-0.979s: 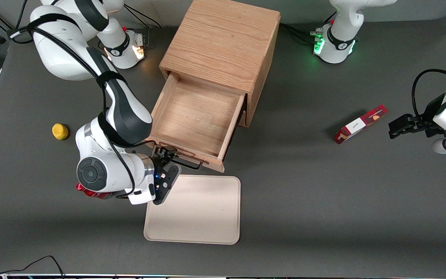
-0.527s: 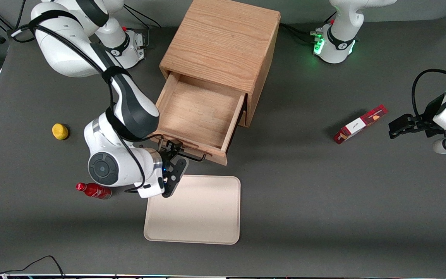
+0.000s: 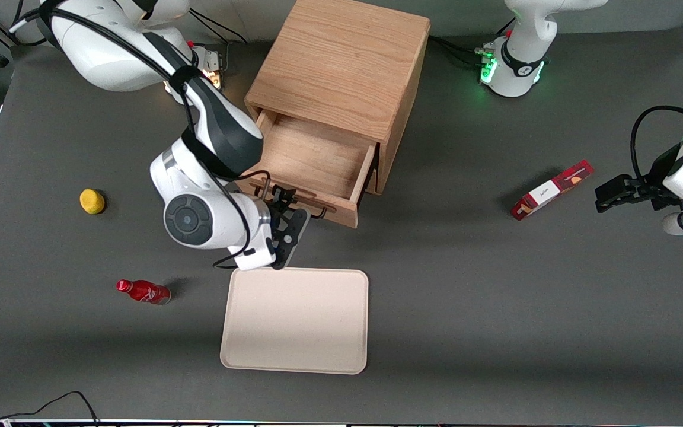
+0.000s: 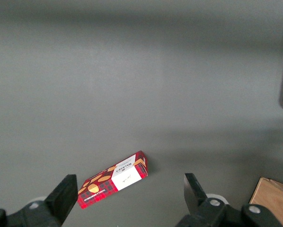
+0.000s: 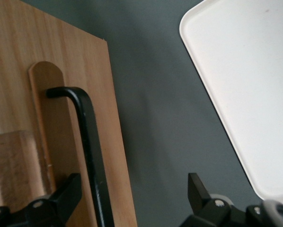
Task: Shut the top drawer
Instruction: 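Push the drawer front with the right gripper into the cabinet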
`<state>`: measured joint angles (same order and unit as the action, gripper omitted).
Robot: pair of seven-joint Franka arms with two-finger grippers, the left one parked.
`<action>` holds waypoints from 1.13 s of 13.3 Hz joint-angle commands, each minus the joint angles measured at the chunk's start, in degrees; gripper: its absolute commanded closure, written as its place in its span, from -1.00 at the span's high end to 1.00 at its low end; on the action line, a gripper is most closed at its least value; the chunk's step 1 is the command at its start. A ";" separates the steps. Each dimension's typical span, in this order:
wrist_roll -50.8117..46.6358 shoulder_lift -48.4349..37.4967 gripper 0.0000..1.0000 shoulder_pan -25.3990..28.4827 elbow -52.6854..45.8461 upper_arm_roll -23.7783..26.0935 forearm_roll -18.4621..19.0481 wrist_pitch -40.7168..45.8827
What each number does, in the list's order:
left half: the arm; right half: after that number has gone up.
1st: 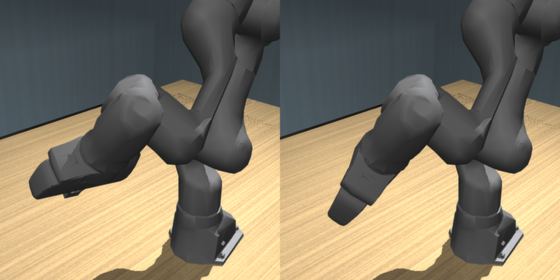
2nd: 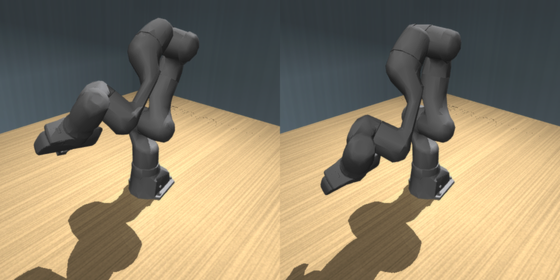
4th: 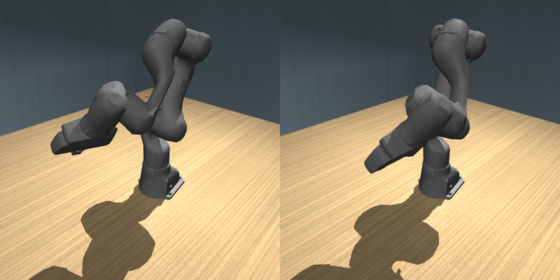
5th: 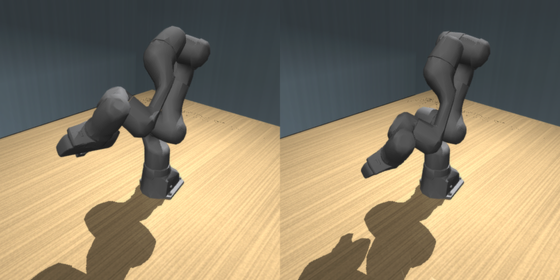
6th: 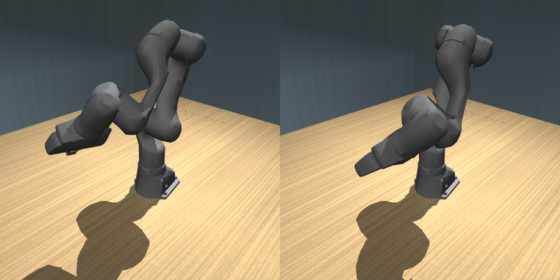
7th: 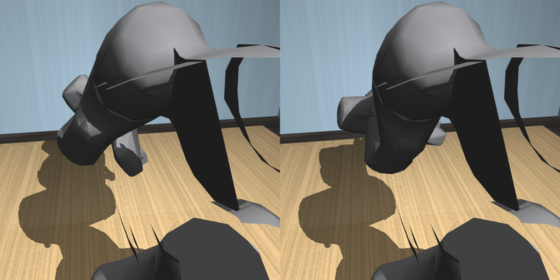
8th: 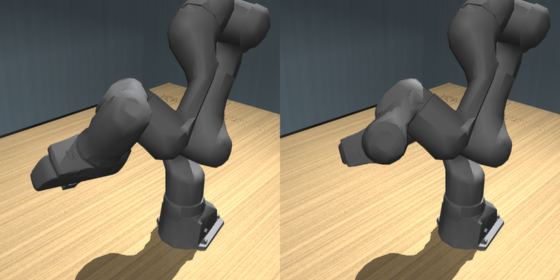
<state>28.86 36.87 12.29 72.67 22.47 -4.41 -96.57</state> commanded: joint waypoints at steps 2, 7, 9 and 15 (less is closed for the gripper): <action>-1.44 -6.54 1.00 -0.87 10.81 0.99 0.01 -3.63; -1.53 -10.84 1.00 -1.22 15.91 2.04 -1.56 -3.80; -1.53 -12.60 1.00 -1.05 18.72 2.13 -2.62 -5.64; -1.53 -15.68 1.00 -1.04 24.27 3.45 -5.26 -8.64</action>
<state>28.23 24.06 12.02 93.26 25.10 -7.69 -103.80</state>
